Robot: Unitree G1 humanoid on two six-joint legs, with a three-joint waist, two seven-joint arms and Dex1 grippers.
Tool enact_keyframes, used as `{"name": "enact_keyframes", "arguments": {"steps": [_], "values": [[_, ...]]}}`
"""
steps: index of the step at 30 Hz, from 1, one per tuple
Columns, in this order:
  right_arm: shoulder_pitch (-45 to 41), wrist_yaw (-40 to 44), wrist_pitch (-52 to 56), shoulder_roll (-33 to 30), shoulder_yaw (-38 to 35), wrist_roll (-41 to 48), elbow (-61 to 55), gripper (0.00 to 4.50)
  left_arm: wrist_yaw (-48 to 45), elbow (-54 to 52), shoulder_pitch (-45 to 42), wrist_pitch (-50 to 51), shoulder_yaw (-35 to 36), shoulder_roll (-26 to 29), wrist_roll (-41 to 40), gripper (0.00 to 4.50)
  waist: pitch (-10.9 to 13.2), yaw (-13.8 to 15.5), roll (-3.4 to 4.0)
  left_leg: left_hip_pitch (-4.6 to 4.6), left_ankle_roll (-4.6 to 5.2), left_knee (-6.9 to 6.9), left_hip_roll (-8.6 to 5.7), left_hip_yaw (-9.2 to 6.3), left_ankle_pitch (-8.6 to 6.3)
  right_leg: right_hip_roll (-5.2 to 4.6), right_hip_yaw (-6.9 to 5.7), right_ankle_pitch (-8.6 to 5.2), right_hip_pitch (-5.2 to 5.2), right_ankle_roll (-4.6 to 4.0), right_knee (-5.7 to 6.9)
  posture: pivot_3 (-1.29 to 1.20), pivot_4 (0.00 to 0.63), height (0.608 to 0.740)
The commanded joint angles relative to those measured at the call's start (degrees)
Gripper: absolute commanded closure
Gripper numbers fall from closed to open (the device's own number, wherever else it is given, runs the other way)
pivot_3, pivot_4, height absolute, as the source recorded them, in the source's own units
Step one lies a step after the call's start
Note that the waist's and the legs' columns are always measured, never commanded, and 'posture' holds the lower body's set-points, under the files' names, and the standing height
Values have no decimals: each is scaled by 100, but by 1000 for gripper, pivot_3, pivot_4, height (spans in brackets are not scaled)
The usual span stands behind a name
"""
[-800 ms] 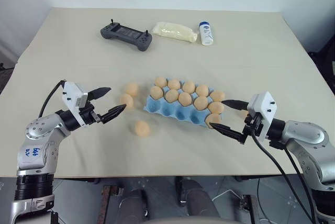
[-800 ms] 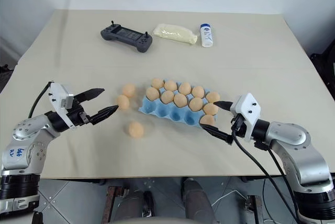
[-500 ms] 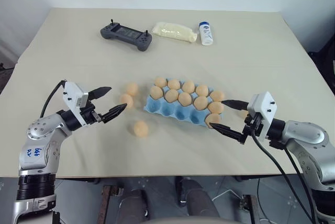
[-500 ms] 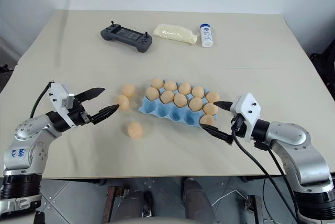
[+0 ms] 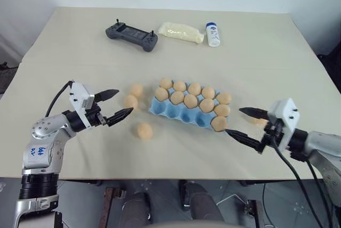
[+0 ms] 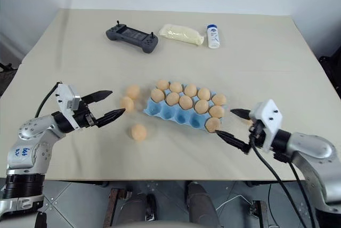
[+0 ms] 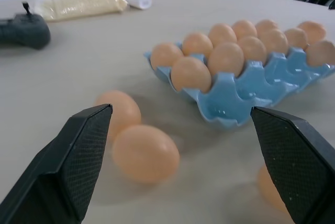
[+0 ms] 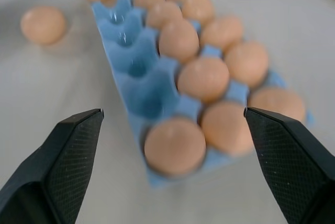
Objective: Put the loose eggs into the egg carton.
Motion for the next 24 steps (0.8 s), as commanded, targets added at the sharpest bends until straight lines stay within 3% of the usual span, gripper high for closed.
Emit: {"name": "enact_keyframes", "arguments": {"steps": [1, 8, 10, 15, 24], "values": [[371, -44, 156, -138, -620, 175, -389, 12, -216, -77, 6, -15, 13, 101, -105, 0, -1, 9, -1, 1, 0, 1, 0, -1, 0, 0, 0, -1, 2, -1, 0, 0, 150, 740], [1192, -134, 97, -15, -1308, 24, -278, 12, -599, -159, 64, 237, -70, 151, -238, 0, -3, -50, -5, 8, 10, 14, -4, -6, 4, -1, 12, -10, 11, -20, -1, 0, 150, 740], [995, -414, -19, 83, -1164, -180, -3, 12, -624, -209, 119, 275, -68, 143, -235, 0, -6, -76, -9, 8, 13, 20, -4, -5, 6, -2, 15, -41, 15, -75, -3, 0, 150, 740], [131, -1124, -60, 372, -812, -463, 640, 12, -647, -552, 513, 318, 33, 159, -321, 0, -7, -115, -11, 11, 15, 29, -5, -1, 7, -3, 23, -37, 18, -81, 0, 0, 150, 740], [-1161, -1356, 373, 496, -277, -452, 1911, 12, -531, -1089, 1205, 413, 271, 201, -438, 0, -6, -105, -9, 8, 18, 28, -2, 0, 9, -4, 24, -38, 13, -86, 0, 0, 150, 740]]}}
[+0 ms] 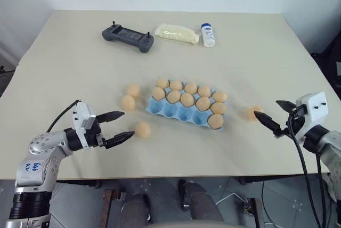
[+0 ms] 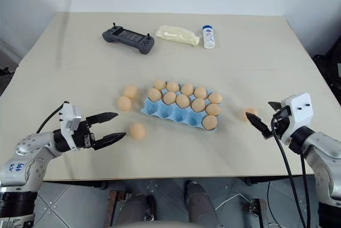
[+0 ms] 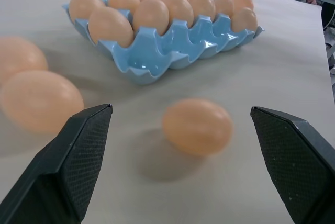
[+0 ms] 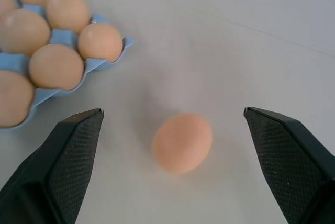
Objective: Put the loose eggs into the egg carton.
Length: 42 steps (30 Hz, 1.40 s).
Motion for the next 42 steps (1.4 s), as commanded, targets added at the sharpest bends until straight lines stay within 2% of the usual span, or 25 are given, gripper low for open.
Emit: {"name": "enact_keyframes", "arguments": {"steps": [1, 12, 15, 19, 21, 26, 30, 37, 42], "values": [[-440, -64, 338, -15, 139, 82, 491, 12, 79, -362, 125, -60, 184, 65, -128, 0, 0, -6, 0, -2, 0, 1, 0, 2, 0, -1, 3, 0, 0, 0, -1, 0, 150, 740], [-1004, -14, 425, -7, 812, -211, 1333, 12, 166, -594, 356, -153, 246, -10, -165, 0, 1, 7, 1, -3, 0, -3, 2, 2, 0, -1, 2, 0, -4, 1, -1, 0, 150, 740], [-1060, -111, 462, 11, 835, -266, 1371, 880, 174, -573, 332, -273, 253, -75, -159, 0, 1, 6, 1, -4, 0, -3, 2, 2, 0, -2, 1, 0, -4, 1, -1, 0, 150, 740], [-1107, -124, 539, 4, 832, -242, 1267, 2289, 224, -474, 258, -522, 228, -193, -86, 0, 1, -3, 2, -3, 0, -3, 2, 3, 0, -1, 3, 1, -4, 1, -1, 0, 150, 740], [-1086, -116, 591, -18, 807, -213, 1138, 2558, 271, -402, 194, -695, 222, -270, -34, 0, 1, 4, 2, -3, 0, -3, 3, 3, 0, -1, 1, 1, -4, 1, -1, 0, 150, 740], [-1137, -64, 1006, -97, 636, 114, 431, 2600, 362, -274, 76, -837, 182, -309, 7, 0, 1, 1, 2, -4, -1, -5, 5, 3, -1, 0, 3, 1, -5, 2, -1, 0, 150, 740], [-1314, 119, 1538, -187, 765, 626, -449, 2624, 376, -151, -35, -828, 153, -319, -69, 0, 2, 0, 4, -3, -2, -7, 5, 3, -1, 1, 1, 2, -6, 3, 0, 0, 150, 740], [-2123, 228, 2169, 68, 1756, 1084, -1170, 2626, 310, 124, -320, -953, 8, -346, 22, 0, 2, 6, 3, -4, -2, -10, 6, 0, -1, 1, -5, 0, -7, 0, -6, 0, 150, 740], [-2338, 183, 1911, 397, 2412, 763, -915, 2626, 261, 249, -385, -1100, -62, -344, 69, 0, 2, 16, 3, -11, -6, -21, 5, 1, -4, -3, -8, 0, -15, -1, -9, 0, 150, 740]]}}
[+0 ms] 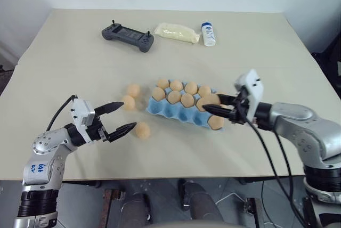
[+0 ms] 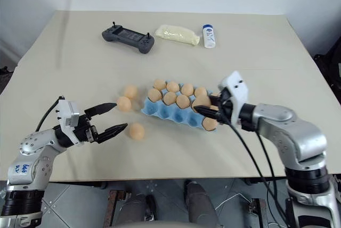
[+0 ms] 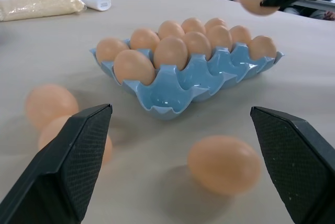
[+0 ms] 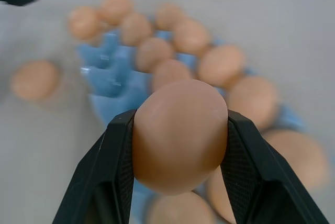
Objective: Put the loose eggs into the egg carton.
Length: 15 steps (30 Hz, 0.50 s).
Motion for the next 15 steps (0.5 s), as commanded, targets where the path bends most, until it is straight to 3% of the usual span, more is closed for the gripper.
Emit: {"name": "enact_keyframes", "arguments": {"steps": [1, 5, 11, 15], "values": [[-108, 19, -320, 90, 278, -278, 189, 2626, -60, 82, -86, -194, 2, -9, 23, 0, 0, 6, 0, 0, 0, -6, -2, 0, 0, 0, -1, 0, -1, 0, -1, 0, 150, 740], [-133, 202, -670, 54, 730, -682, 511, 2626, -120, 170, -62, -304, -52, 13, 101, 0, 0, 13, 0, -3, 0, -9, 0, 1, -8, 1, -6, 0, -2, 1, -10, 0, 150, 740], [-212, 358, -845, 84, 784, -817, 687, 2626, -100, 143, -34, -339, -32, -8, 91, 0, 0, 7, 0, -3, -1, -9, 2, 5, -10, 2, -6, 3, -4, 6, -10, 0, 150, 740], [-202, 516, -775, -18, 799, -837, 604, 1291, -66, 144, -36, -363, -14, -23, 101, 0, 0, 10, 0, 1, -1, -8, 4, 3, -9, 2, -7, 1, -3, 3, -2, 0, 150, 740]]}}
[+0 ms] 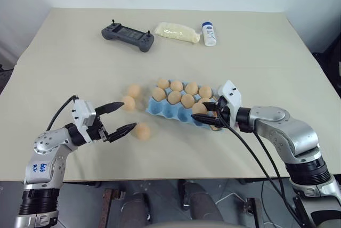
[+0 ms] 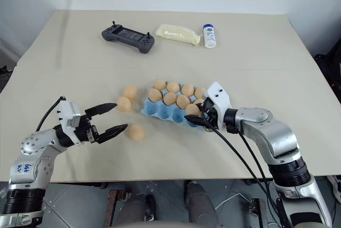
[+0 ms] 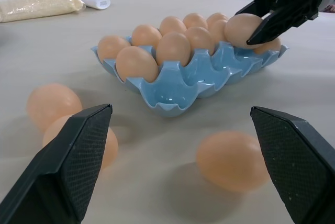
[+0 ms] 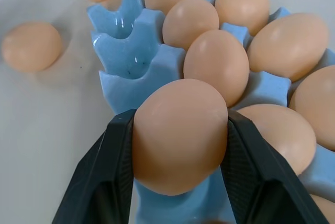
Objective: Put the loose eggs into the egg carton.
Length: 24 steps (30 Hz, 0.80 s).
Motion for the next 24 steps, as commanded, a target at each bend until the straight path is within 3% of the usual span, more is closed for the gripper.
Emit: {"name": "enact_keyframes", "arguments": {"steps": [1, 4, 14, 19, 24], "values": [[-75, 173, -36, -111, -44, 21, -203, 955, 8, -37, 6, -123, 30, -15, -3, 0, 0, -1, 0, 0, 0, 0, 0, -1, 0, 0, 0, 0, 0, 0, 1, 0, 150, 740], [-89, 306, -25, -152, -68, 51, -288, 55, 19, -27, -10, -111, 29, -11, 0, 0, 0, 1, 0, 0, 0, 1, -1, 0, 0, 0, 0, 0, 0, 0, 2, 0, 150, 740], [-370, 680, -58, -282, -410, 268, -204, 55, 509, -367, -5, 132, 100, -40, 1, 0, 0, 0, 0, 1, 0, 1, 0, 0, 0, 0, 1, 0, 0, 0, 2, 0, 150, 740], [-48, 1525, -1269, -623, -750, 144, -20, 55, 949, -909, 545, 365, 292, 95, 120, 0, 0, 11, 0, 0, -2, -9, 0, 0, -3, 1, -3, 9, 0, 18, -6, 0, 150, 740], [315, 2248, -2011, -870, -1061, 184, 527, 55, 1856, -1486, 1126, 651, 607, -167, 167, 0, 0, 17, -1, -1, -4, -7, 4, -2, -8, 1, -10, 8, 2, 19, -14, 0, 150, 740]]}}
